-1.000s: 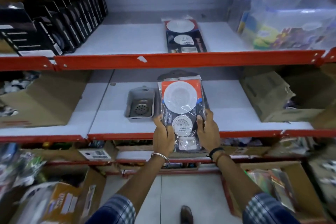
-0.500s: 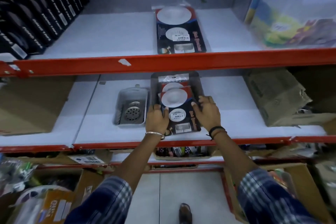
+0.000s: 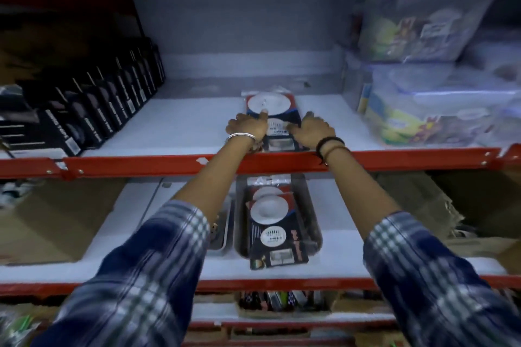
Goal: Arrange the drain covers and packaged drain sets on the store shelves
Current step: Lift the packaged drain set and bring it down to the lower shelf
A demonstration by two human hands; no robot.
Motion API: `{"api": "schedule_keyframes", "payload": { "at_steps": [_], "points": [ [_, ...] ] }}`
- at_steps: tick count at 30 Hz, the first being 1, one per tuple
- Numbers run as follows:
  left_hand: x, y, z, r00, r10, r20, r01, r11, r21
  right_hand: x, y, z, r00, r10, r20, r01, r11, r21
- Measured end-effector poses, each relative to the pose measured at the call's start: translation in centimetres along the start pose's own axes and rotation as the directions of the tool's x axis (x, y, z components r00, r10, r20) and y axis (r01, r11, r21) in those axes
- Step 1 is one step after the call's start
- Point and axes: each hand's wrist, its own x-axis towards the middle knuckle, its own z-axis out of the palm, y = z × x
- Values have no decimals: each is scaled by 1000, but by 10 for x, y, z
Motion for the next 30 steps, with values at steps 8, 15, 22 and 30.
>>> {"api": "schedule_keyframes", "payload": {
  "at_steps": [8,15,22,30],
  "points": [
    [-6,-4,-14,998,-32,-60,0,883,-470,-6,-22,-11,993,74,-87,-56,980,192],
    [-94,-41,-21,946,135,-296,-273,822,-499,-114,-28,-13,938,11,-346,114,934,337],
    [-186,-115,27,917,200,-346,-360,791,-495,-214,2,51,910,9,-414,180,893,413],
    [-247,-189,94,973,104,-208,-193,860,-472,-283,45,124,958,40,-286,92,896,435]
  ]
}}
